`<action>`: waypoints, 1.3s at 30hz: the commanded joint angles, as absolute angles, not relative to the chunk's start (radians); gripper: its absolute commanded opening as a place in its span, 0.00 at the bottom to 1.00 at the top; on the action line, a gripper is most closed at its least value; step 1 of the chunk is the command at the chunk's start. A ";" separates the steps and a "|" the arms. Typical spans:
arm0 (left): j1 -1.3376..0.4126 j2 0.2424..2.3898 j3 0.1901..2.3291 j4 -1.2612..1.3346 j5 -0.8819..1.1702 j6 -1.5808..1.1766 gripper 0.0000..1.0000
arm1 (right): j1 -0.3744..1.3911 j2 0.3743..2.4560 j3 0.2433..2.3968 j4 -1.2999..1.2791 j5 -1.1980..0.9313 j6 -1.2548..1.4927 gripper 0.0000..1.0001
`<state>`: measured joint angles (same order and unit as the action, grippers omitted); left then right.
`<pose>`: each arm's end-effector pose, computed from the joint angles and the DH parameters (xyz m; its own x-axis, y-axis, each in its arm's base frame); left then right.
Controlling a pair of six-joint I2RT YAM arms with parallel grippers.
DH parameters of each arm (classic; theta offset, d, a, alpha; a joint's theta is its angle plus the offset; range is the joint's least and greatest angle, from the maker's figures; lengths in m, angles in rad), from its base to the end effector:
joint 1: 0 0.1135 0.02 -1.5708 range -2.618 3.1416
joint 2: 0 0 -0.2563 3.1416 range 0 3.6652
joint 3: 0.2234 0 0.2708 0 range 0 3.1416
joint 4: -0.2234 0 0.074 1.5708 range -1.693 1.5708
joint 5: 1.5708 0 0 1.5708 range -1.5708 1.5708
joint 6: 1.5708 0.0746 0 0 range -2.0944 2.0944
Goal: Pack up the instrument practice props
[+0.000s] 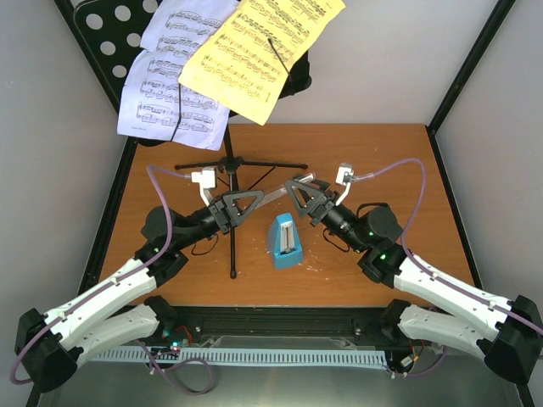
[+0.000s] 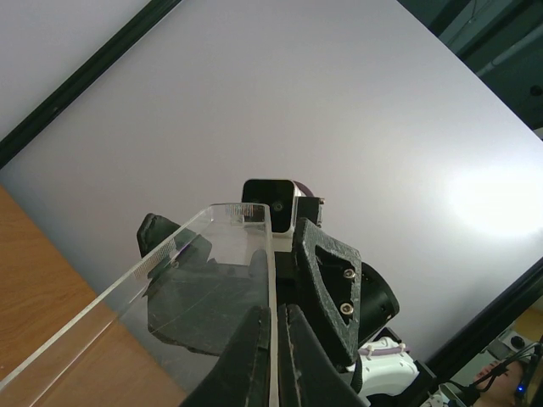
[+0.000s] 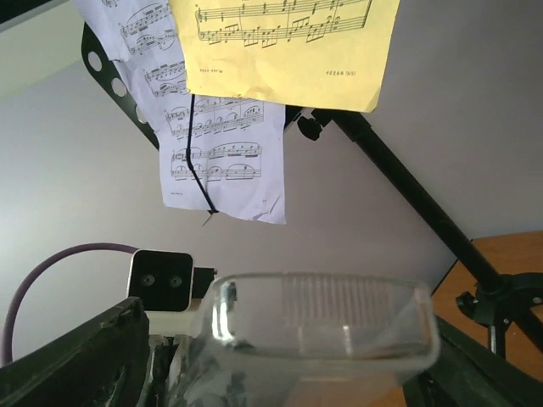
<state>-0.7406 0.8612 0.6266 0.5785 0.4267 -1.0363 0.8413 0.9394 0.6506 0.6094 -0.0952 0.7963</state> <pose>0.1691 -0.1965 0.3527 -0.6493 -0.4678 -0.5997 0.6735 0.0126 -0.7390 0.1811 0.2132 0.3494 -0.4265 0.5905 -0.6851 -0.7112 0.2490 0.6574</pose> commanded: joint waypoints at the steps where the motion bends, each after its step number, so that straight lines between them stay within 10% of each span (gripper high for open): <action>1: -0.742 0.857 0.629 0.619 0.410 -1.047 0.00 | 0.877 0.951 0.680 0.653 -0.061 0.786 0.78; 17: -0.742 0.869 0.642 0.555 0.424 -1.007 0.00 | 0.889 0.947 0.671 0.632 -0.014 0.825 0.42; 26: -0.742 0.781 0.628 0.238 0.346 -0.876 0.89 | 0.890 0.793 0.657 0.324 0.028 0.635 0.42; 39: -0.755 0.925 0.346 0.316 0.517 -0.860 0.85 | 0.890 0.473 0.495 -0.115 0.037 0.447 0.40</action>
